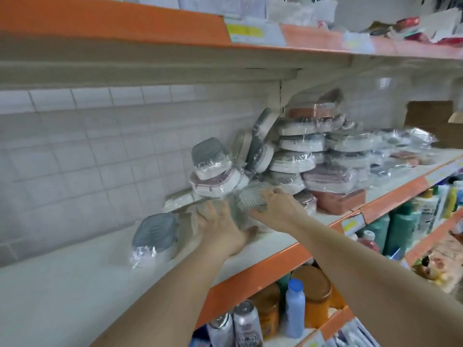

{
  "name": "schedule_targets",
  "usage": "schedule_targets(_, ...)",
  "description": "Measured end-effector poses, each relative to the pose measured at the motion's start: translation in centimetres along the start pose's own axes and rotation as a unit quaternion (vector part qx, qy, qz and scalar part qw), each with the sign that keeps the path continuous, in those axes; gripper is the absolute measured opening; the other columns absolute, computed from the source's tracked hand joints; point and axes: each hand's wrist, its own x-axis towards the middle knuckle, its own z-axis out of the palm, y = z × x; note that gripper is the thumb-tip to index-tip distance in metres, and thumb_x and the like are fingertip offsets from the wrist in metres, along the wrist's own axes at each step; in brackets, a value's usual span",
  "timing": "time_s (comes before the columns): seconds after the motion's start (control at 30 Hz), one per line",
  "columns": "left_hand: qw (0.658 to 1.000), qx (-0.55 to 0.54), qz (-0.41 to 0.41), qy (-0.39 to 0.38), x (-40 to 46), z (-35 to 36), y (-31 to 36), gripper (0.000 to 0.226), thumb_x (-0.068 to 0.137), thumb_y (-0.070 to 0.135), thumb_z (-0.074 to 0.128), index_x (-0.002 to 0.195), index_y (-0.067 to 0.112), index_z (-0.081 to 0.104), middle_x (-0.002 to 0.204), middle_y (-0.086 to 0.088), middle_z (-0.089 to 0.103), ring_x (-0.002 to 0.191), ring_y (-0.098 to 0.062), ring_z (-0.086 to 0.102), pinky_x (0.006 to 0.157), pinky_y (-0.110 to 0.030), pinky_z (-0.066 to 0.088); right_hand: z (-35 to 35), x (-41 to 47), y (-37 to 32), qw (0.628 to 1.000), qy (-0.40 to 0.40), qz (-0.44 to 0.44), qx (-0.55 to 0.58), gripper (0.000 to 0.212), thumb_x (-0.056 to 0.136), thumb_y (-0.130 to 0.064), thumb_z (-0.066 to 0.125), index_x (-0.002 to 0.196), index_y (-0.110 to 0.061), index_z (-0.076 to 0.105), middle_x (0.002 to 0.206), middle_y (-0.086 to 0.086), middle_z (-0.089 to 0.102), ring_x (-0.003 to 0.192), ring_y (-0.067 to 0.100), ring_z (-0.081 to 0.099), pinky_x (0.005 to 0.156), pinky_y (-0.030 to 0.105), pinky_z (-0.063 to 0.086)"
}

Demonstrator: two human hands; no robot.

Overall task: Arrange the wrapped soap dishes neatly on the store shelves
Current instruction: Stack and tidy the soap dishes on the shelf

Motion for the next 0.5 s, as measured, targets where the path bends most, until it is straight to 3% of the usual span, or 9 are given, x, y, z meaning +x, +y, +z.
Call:
schedule_targets(0.1,0.998,0.035,-0.034,0.025,0.6,1.3,0.7,0.087,0.084,0.055,0.054,0.147,0.028,0.0,0.156,-0.011,-0.008,0.141,-0.04,-0.008,0.112,-0.057,0.018,1.3,0.9,0.2,0.999,0.022,0.004,0.043,0.076,0.083,-0.065,0.047,0.138,-0.015,0.037,0.141,0.013,0.033,0.124,0.036,0.044,0.099,0.043,0.041)
schedule_targets(0.23,0.997,0.015,-0.079,0.011,0.0,1.0,1.2,0.085,0.089,0.03,0.059,0.147,0.036,-0.002,0.154,-0.003,-0.023,0.14,-0.042,-0.015,0.106,-0.06,0.023,1.9,1.5,0.2,0.997,0.039,0.011,0.058,0.07,0.083,-0.061,0.05,0.134,-0.016,0.037,0.139,0.012,0.032,0.122,0.034,0.044,0.097,0.043,0.039)
schedule_targets(0.5,0.997,0.04,-0.027,0.068,-1.9,-0.8,-1.5,0.069,0.08,0.056,0.053,0.141,0.04,0.026,0.153,-0.005,0.013,0.135,-0.039,0.021,0.103,-0.054,0.028,0.2,-0.4,0.5,0.997,0.058,0.015,0.038,0.071,0.08,-0.064,0.049,0.134,-0.018,0.043,0.132,0.011,0.045,0.12,0.032,0.046,0.099,0.043,0.039)
